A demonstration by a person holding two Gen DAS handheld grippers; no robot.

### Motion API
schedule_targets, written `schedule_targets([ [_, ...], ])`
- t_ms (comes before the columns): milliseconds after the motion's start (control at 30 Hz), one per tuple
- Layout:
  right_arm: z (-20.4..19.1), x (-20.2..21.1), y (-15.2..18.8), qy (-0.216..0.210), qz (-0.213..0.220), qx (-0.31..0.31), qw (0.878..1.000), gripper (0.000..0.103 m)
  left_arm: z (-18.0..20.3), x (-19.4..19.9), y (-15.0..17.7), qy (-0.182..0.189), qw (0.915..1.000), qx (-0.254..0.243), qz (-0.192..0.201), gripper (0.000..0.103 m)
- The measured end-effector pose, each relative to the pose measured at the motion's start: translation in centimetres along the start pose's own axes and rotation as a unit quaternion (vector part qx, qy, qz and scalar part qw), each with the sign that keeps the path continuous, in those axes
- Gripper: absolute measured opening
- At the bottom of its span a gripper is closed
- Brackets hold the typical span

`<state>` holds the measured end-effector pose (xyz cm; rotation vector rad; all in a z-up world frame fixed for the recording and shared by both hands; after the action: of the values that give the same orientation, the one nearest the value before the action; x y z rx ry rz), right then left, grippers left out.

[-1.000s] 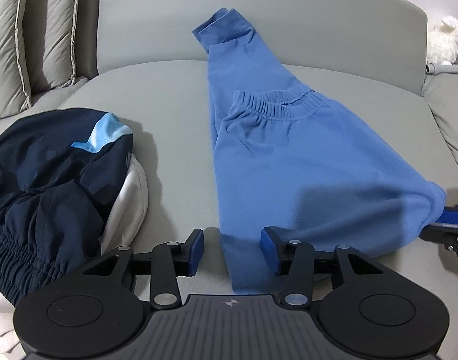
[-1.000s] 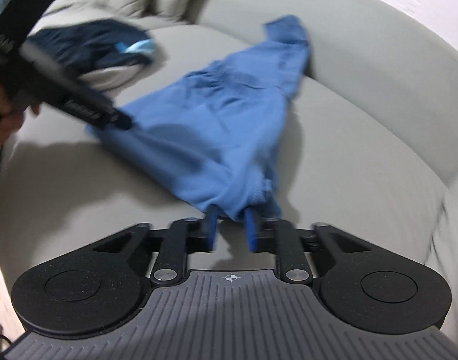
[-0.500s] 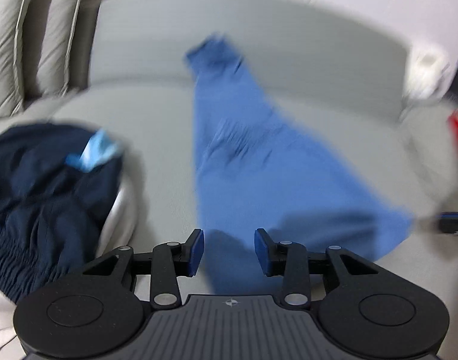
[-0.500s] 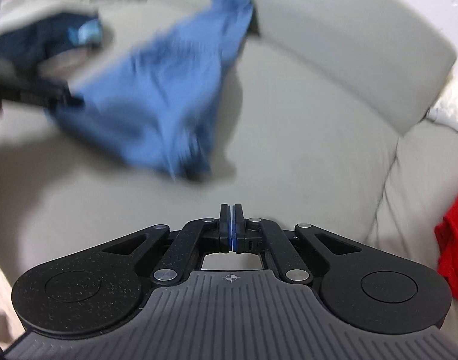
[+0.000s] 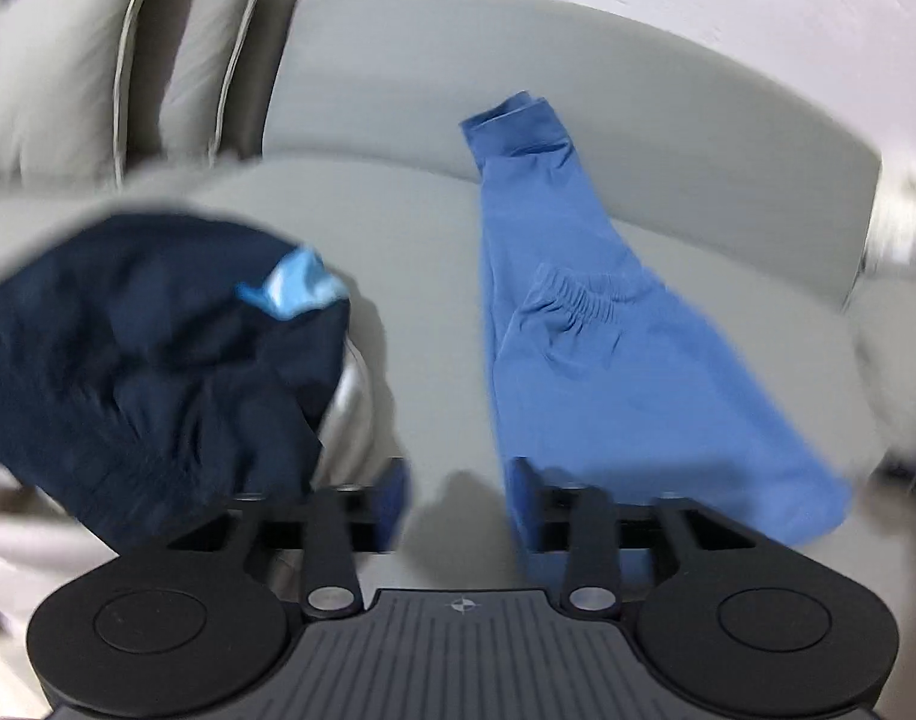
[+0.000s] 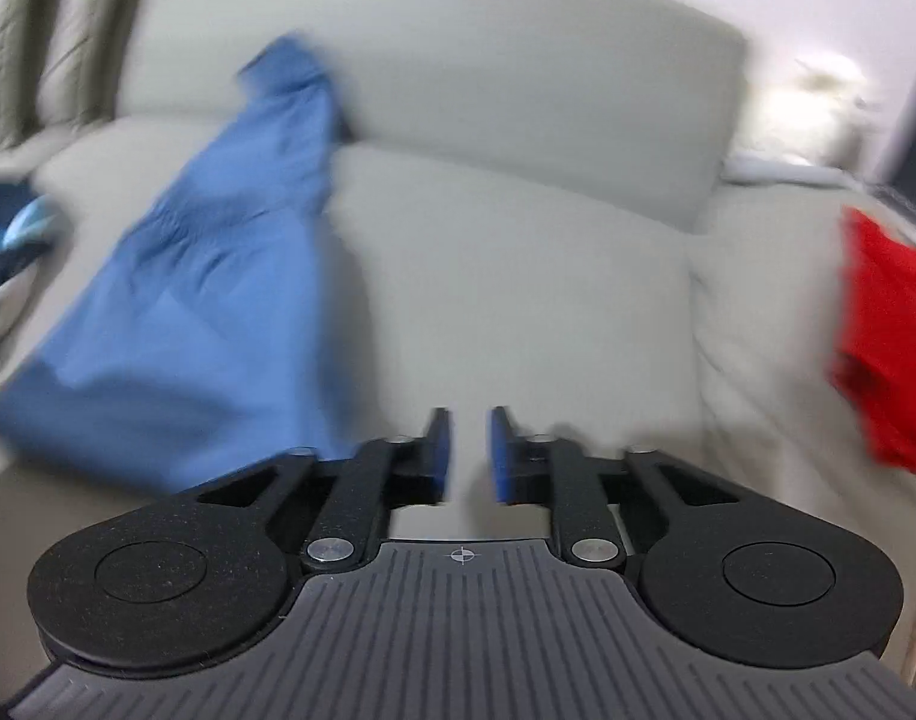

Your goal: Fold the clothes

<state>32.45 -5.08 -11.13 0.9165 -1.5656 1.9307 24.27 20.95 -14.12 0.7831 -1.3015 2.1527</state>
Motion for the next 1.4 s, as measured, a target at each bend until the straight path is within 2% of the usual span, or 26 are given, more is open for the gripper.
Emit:
schedule_targets([
  [33, 0.3, 0.1, 0.5, -0.064, -0.035, -0.048, 0.996, 0.048, 0.1, -0.4, 0.0, 0.002, 1.0, 0.005, -0.005, 0.069],
  [100, 0.3, 0.0, 1.1, -0.104, -0.059, -0.087, 0.989, 0.054, 0.6, -1.7, 0.4, 0.009, 0.9997, 0.012, -0.021, 0.071],
  [133, 0.4, -0.1, 1.5, -0.132, -0.073, -0.12, 0.981, 0.058, 0.9, -2.3, 0.6, 0.009, 0.9995, 0.012, -0.03, 0.077],
  [167, 0.4, -0.4, 1.8, -0.151, -0.085, -0.149, 0.973, 0.064, 1.2, -2.9, 0.8, 0.009, 0.9992, 0.011, -0.038, 0.078],
  [267, 0.2, -1.8, 2.7, -0.18, -0.12, -0.212, 0.953, 0.072, 1.4, -4.6, 1.5, -0.007, 0.9979, -0.014, -0.063, 0.083],
  [333, -0.2, -3.3, 3.1, -0.194, -0.128, -0.24, 0.943, 0.072, 2.1, -5.2, 1.9, -0.014, 0.9965, -0.04, -0.072, 0.083],
  [367, -0.5, -3.9, 3.1, -0.2, -0.128, -0.25, 0.939, 0.072, 2.3, -5.4, 2.0, -0.013, 0.996, -0.048, -0.074, 0.081],
  [433, -1.1, -4.6, 2.7, -0.208, -0.129, -0.261, 0.934, 0.069, 3.1, -5.8, 2.0, 0.008, 0.9948, -0.067, -0.076, 0.06],
  [467, -1.5, -5.2, 2.7, -0.209, -0.133, -0.263, 0.933, 0.052, 3.3, -5.6, 2.0, 0.017, 0.9944, -0.07, -0.077, 0.053],
  [500, -1.8, -5.8, 2.8, -0.206, -0.14, -0.261, 0.933, 0.042, 3.4, -5.5, 2.0, 0.026, 0.994, -0.072, -0.077, 0.041],
  [600, -1.9, -6.2, 2.8, -0.206, -0.148, -0.252, 0.934, 0.025, 3.6, -5.0, 1.9, 0.037, 0.9924, -0.082, -0.083, 0.019],
  [667, -1.9, -5.5, 2.8, -0.202, -0.153, -0.24, 0.937, 0.022, 3.5, -4.4, 1.5, 0.034, 0.9923, -0.068, -0.098, 0.013],
  [733, -2.2, -4.9, 2.4, -0.188, -0.152, -0.218, 0.946, 0.021, 3.2, -3.7, 1.4, 0.029, 0.9918, -0.058, -0.11, 0.008],
  [833, -2.9, -3.1, 1.6, -0.155, -0.148, -0.166, 0.963, 0.02, 4.0, -1.9, 1.4, 0.024, 0.99, -0.052, -0.129, 0.007],
  [933, -2.6, -0.8, 1.4, -0.132, -0.143, -0.13, 0.972, 0.02, 5.4, 0.6, 2.4, 0.023, 0.9877, -0.056, -0.144, 0.007],
  [1033, -1.5, 2.6, 2.2, -0.124, -0.145, -0.107, 0.976, 0.02, 6.7, 2.8, 4.6, 0.029, 0.9858, -0.054, -0.157, 0.007],
  [1067, -0.9, 3.7, 2.8, -0.124, -0.147, -0.103, 0.976, 0.02, 7.6, 4.2, 6.4, 0.028, 0.9847, -0.059, -0.161, 0.007],
  [1200, 1.1, 7.6, 6.2, -0.125, -0.153, -0.093, 0.976, 0.02, 9.3, 6.8, 9.8, 0.023, 0.9834, -0.059, -0.17, 0.007],
  [1367, 3.0, 10.7, 9.7, -0.12, -0.154, -0.091, 0.977, 0.02, 10.5, 9.1, 12.8, 0.023, 0.9812, -0.067, -0.179, 0.007],
  [1400, 3.3, 11.3, 10.3, -0.119, -0.152, -0.09, 0.977, 0.02, 10.7, 9.2, 13.3, 0.022, 0.9808, -0.073, -0.18, 0.011],
])
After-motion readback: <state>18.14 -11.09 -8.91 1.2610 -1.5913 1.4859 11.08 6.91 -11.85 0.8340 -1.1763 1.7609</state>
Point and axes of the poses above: each gripper's, at about its wrist camera, not at the fingertips, and x roughly against the way its jaws point, z to its right, y to its underside, the point moved 10 cm from there along -x, roughly the way its jaws point, and after that the axes turned 14 degrees about y, right-handed, at the moved point
